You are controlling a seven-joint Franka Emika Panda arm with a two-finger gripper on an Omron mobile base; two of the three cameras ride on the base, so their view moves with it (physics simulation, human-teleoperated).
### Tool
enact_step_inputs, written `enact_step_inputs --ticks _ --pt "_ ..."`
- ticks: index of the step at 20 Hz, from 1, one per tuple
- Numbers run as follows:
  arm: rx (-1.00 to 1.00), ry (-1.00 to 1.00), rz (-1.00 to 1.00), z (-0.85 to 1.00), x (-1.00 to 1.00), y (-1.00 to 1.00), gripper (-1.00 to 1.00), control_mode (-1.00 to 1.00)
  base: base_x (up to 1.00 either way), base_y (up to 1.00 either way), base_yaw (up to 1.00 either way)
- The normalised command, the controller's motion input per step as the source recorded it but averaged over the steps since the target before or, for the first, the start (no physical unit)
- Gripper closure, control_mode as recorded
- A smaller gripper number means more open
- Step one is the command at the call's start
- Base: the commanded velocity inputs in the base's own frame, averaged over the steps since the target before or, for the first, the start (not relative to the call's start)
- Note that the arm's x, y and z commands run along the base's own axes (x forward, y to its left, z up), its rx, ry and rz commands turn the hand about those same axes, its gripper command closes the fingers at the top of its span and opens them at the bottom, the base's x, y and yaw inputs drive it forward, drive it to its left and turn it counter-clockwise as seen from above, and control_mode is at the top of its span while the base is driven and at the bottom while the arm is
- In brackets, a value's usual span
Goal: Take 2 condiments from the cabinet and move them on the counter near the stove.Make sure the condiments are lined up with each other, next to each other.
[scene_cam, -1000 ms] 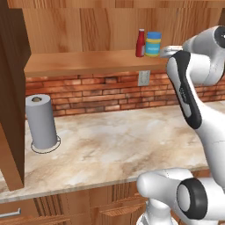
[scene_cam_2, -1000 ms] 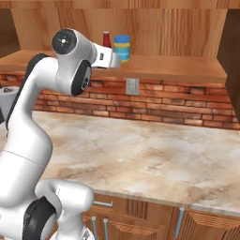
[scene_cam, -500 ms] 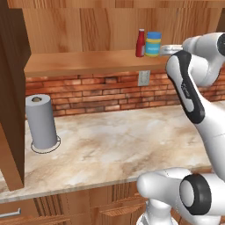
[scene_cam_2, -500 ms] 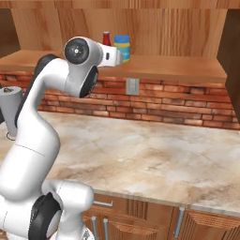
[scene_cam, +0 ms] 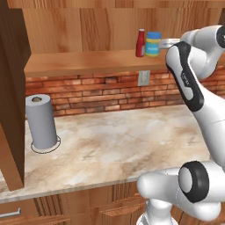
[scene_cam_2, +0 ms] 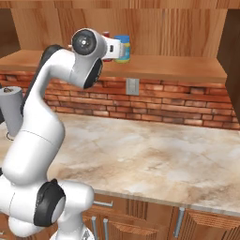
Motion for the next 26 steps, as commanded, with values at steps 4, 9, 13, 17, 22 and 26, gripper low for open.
enact_step_inputs --ticks 4,9,13,17,22,26 --pt "0.00 0.00 0.04 0.00 0.48 0.00 -1.00 -1.00 0.00 0.00 0.00" --pt "0.00 0.00 0.05 0.00 0.53 -0.02 -1.00 -1.00 0.00 0.00 0.00" --pt "0.00 0.07 0.06 0.00 0.46 -0.09 -1.00 -1.00 0.00 0.00 0.00" --pt "0.00 0.12 0.06 0.00 0.43 -0.13 -1.00 -1.00 0.00 0.00 0.00" --pt "0.00 0.04 0.06 0.00 0.38 -0.12 -1.00 -1.00 0.00 0.00 0.00" --pt "0.00 0.00 0.05 0.00 0.42 -0.06 -1.00 -1.00 0.00 0.00 0.00"
